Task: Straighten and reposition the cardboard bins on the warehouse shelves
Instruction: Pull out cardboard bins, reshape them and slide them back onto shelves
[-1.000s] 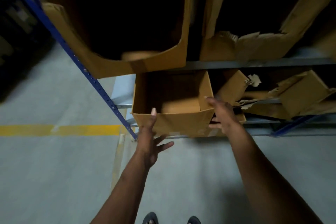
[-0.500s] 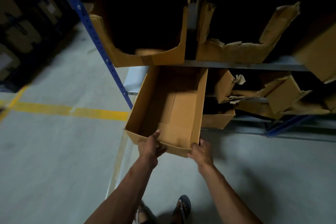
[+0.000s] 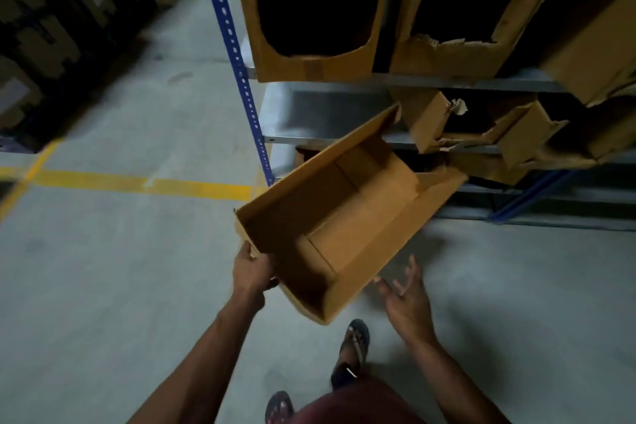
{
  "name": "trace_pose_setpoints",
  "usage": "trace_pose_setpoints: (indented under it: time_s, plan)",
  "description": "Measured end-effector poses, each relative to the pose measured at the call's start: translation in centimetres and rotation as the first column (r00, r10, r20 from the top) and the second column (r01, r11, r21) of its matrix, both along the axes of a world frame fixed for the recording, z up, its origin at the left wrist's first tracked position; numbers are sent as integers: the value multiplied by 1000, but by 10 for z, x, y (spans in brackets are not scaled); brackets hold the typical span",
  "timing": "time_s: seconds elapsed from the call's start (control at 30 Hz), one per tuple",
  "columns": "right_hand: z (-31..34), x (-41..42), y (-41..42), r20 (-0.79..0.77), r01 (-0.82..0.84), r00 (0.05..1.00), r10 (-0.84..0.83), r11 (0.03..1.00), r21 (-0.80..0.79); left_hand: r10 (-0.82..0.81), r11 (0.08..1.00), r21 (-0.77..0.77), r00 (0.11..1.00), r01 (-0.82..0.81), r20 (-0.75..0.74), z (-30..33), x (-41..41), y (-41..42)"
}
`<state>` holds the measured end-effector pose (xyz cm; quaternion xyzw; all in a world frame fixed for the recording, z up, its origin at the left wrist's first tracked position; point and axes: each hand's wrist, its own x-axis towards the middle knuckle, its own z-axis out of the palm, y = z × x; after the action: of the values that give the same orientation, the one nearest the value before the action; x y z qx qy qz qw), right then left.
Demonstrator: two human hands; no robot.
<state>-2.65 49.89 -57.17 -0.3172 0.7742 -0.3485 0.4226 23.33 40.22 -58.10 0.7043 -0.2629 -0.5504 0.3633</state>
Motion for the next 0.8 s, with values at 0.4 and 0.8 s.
trace_pose_setpoints:
  time_s: [0.4, 0.8]
  plan:
    - [54, 62, -5, -870, -532, 334, 362, 835, 143, -356, 879, -104, 786, 465, 505, 58, 110, 7]
    - [57, -18, 8, -711, -472, 549, 439, 865, 170, -255, 816, -305, 779, 492, 573, 104, 55, -7]
